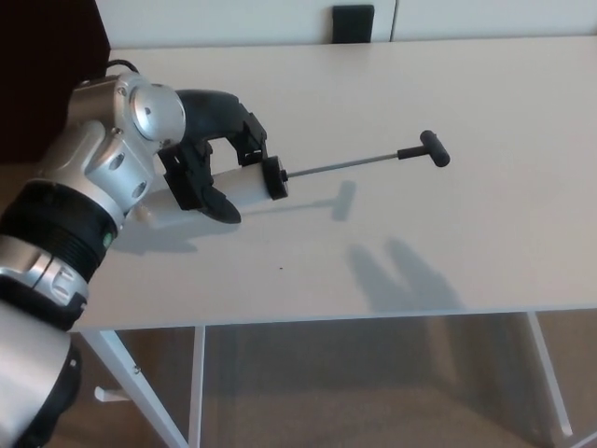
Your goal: The robot walks towards a desk on which an air pump is kept in the middle. It lifts it up and holds it with its left hand and uses its right hand to compress it by pushing its handle inwards.
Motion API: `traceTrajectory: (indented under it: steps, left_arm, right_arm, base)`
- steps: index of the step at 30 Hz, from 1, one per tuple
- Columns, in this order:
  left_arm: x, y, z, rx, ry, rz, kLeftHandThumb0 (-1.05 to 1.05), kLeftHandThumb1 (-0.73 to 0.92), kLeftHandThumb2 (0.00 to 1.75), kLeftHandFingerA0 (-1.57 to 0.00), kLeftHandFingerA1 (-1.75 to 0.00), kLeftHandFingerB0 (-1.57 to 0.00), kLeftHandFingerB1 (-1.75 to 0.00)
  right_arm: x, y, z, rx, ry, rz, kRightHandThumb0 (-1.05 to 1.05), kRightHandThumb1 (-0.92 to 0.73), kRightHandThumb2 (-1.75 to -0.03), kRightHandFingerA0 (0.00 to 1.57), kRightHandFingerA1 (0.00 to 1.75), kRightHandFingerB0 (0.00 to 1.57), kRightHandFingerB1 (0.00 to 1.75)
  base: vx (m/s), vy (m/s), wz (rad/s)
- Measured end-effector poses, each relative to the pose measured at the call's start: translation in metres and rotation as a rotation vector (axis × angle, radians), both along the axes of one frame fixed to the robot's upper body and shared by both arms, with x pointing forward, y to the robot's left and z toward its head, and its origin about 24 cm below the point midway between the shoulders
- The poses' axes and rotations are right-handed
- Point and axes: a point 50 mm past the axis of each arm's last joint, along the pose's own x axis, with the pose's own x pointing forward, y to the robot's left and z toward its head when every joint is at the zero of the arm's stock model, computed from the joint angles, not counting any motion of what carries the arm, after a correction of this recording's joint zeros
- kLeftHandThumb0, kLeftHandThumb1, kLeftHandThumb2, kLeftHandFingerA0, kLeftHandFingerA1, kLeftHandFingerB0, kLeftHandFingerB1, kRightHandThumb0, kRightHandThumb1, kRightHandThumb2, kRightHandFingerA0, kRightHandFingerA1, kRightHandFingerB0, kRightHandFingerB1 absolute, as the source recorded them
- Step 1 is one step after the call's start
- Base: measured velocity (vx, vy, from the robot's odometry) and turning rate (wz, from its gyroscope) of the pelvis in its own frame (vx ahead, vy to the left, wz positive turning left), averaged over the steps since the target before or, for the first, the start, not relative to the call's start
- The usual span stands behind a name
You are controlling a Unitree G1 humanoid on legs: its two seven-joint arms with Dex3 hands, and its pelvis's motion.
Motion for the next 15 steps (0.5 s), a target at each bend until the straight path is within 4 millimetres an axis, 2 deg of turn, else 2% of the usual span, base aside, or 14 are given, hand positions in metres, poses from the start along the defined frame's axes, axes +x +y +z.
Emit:
traceTrajectory:
  steps: [1,3,5,6,8,10,12,13,14,15]
  left_arm:
    - [0.000,0.000,0.000,0.000,0.000,0.000,-0.13,0.64,0.91,-0.93,-1.56,-0.81,-1.32]
    - [0.000,0.001,0.000,-0.005,0.017,-0.003,-0.11,0.67,0.86,-0.93,-1.58,-0.81,-1.31]
    - [-0.001,0.001,0.000,-0.008,0.029,-0.004,-0.11,0.67,0.86,-0.93,-1.58,-0.81,-1.31]
    - [-0.001,0.001,0.000,-0.008,0.029,-0.004,-0.12,0.68,0.86,-0.93,-1.58,-0.80,-1.32]
    - [-0.001,0.001,0.000,-0.011,0.050,-0.011,-0.12,0.68,0.86,-0.93,-1.58,-0.80,-1.32]
    - [-0.002,0.001,0.001,-0.014,0.066,-0.016,-0.12,0.69,0.87,-0.95,-1.59,-0.79,-1.35]
    - [-0.002,0.001,0.001,-0.017,0.074,-0.019,-0.12,0.69,0.87,-0.95,-1.59,-0.79,-1.35]
    - [-0.002,0.001,0.001,-0.017,0.074,-0.019,-0.14,0.68,0.89,-0.97,-1.56,-0.81,-1.31]
    - [-0.002,0.002,0.002,-0.025,0.093,-0.023,-0.14,0.68,0.89,-0.97,-1.56,-0.81,-1.31]
    - [-0.002,0.002,0.002,-0.025,0.093,-0.023,-0.13,0.68,0.91,-0.99,-1.54,-0.82,-1.30]
  right_arm:
    - [0.000,0.000,0.000,0.000,0.000,0.000,-0.87,-0.85,-1.17,0.00,0.13,0.00,0.11]
    - [0.013,0.001,0.010,-0.001,-0.051,0.006,-0.87,-0.84,-1.17,0.00,0.11,0.00,0.10]
    - [0.023,0.002,0.017,0.002,-0.080,0.011,-0.87,-0.84,-1.17,0.00,0.11,0.00,0.10]
    - [0.023,0.002,0.017,0.002,-0.080,0.011,-0.81,-0.74,-0.95,0.00,0.03,0.00,0.06]
    - [0.042,0.004,0.025,0.017,-0.110,0.019,-0.81,-0.74,-0.95,0.00,0.03,0.00,0.06]
    - [0.058,0.005,0.029,0.033,-0.113,0.028,-0.81,-0.75,-0.96,0.00,0.04,0.00,0.06]
    - [0.065,0.007,0.031,0.042,-0.113,0.034,-0.81,-0.75,-0.96,0.00,0.04,0.00,0.06]
    - [0.065,0.007,0.031,0.042,-0.113,0.034,-0.86,-0.85,-1.18,0.00,0.12,0.00,0.10]
    - [0.082,0.009,0.032,0.062,-0.092,0.047,-0.86,-0.85,-1.18,0.00,0.12,0.00,0.10]
    - [0.082,0.009,0.032,0.062,-0.092,0.047,-0.83,-0.81,-1.16,0.00,0.16,0.00,0.13]
  base:
    - [0.00,0.000,0.00]
    - [0.00,0.000,0.00]
    - [0.00,0.000,0.00]
    - [0.00,0.000,0.00]
    - [0.00,0.000,0.00]
    - [0.00,0.000,0.00]
    - [0.00,0.000,0.00]
    - [0.00,0.000,0.00]
    - [0.00,0.000,0.00]
    - [0.00,0.000,0.00]
